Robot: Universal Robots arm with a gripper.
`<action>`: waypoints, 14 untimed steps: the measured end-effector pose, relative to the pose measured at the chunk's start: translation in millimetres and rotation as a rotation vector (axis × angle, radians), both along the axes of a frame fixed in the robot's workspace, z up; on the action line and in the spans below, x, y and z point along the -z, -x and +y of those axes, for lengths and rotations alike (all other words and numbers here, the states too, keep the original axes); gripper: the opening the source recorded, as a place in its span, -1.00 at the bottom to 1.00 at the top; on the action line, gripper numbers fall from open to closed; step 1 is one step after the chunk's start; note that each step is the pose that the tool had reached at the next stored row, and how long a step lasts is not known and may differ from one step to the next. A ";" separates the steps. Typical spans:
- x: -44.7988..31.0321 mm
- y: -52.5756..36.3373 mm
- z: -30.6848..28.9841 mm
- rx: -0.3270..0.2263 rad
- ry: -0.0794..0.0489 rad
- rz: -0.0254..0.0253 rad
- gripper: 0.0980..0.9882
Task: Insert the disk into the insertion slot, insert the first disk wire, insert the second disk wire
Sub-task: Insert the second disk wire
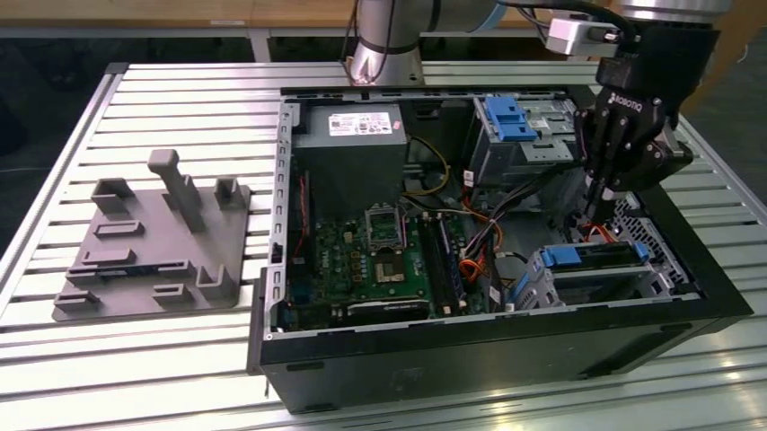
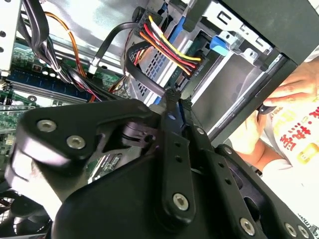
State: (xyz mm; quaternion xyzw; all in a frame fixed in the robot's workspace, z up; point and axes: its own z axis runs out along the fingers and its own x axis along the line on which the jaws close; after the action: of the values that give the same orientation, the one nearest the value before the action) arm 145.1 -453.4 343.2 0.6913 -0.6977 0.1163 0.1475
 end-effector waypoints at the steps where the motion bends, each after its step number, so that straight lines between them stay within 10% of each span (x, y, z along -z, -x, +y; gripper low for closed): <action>1: 0.3 0.0 0.0 0.000 0.000 0.0000 -0.87; 14: 1.1 0.3 -1.4 -0.001 -0.003 -0.0004 -0.89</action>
State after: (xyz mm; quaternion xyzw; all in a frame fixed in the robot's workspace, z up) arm 144.9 -454.8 342.0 0.6920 -0.6974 0.1156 0.1463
